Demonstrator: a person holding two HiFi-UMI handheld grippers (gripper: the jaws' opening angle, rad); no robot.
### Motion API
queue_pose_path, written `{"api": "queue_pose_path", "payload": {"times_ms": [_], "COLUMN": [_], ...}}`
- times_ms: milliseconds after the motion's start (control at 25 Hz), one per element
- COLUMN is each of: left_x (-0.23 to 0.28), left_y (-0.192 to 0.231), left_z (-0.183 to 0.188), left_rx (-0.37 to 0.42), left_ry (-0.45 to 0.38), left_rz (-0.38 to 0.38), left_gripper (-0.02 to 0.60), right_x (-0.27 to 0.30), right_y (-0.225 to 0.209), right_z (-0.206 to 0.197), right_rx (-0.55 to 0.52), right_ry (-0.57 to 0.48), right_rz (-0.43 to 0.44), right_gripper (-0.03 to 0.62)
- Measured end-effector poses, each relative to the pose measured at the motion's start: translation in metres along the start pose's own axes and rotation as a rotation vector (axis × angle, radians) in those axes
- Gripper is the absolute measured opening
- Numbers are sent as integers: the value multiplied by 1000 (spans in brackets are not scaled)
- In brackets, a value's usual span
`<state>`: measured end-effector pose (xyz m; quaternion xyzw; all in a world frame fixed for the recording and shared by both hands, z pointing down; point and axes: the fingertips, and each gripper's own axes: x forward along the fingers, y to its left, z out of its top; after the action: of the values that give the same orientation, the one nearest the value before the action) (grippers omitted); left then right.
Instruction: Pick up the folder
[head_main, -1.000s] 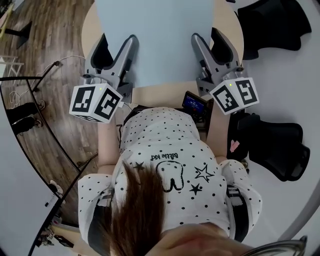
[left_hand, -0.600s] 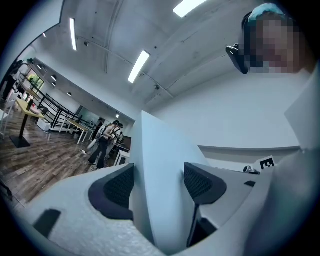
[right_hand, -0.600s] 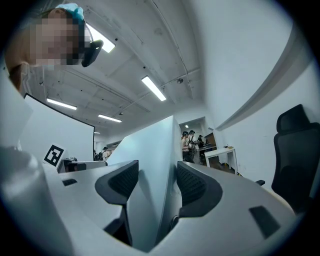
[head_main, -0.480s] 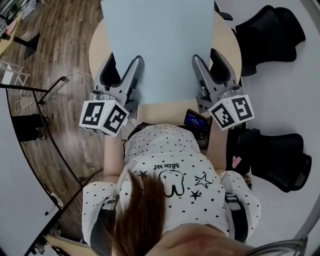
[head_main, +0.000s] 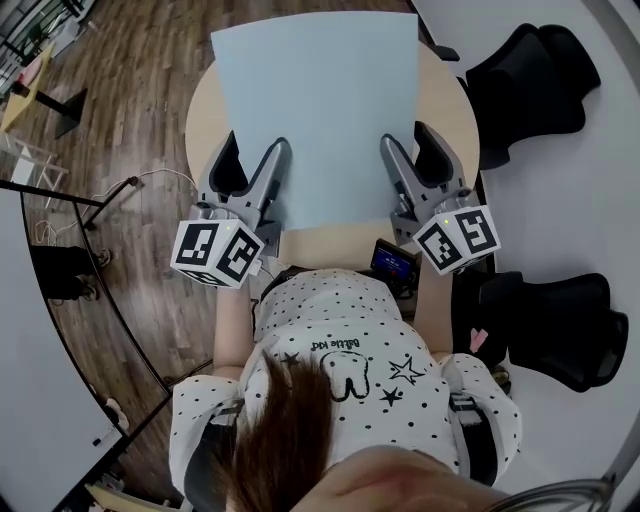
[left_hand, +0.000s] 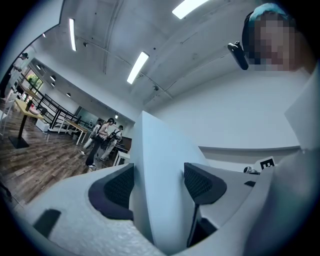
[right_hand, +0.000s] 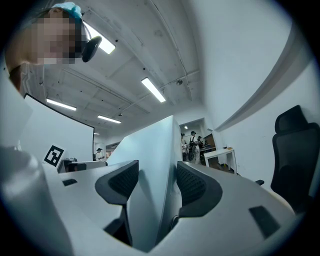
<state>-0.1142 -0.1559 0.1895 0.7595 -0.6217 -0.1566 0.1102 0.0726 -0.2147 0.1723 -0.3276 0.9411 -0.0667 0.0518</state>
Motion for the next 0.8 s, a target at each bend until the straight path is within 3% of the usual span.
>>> {"api": "queue_pose_path", "payload": {"times_ms": [800], "left_x": [-8], "left_y": [5], "left_z": [1], "left_rx": [-10], "left_ry": [-3], "left_rz": [-3], "left_gripper": [311], "right_x": [1], "right_y": [9], "right_z": [-1], "right_rx": [-8], "right_ry": [9], "right_rz": [-5], "right_gripper": [242]}}
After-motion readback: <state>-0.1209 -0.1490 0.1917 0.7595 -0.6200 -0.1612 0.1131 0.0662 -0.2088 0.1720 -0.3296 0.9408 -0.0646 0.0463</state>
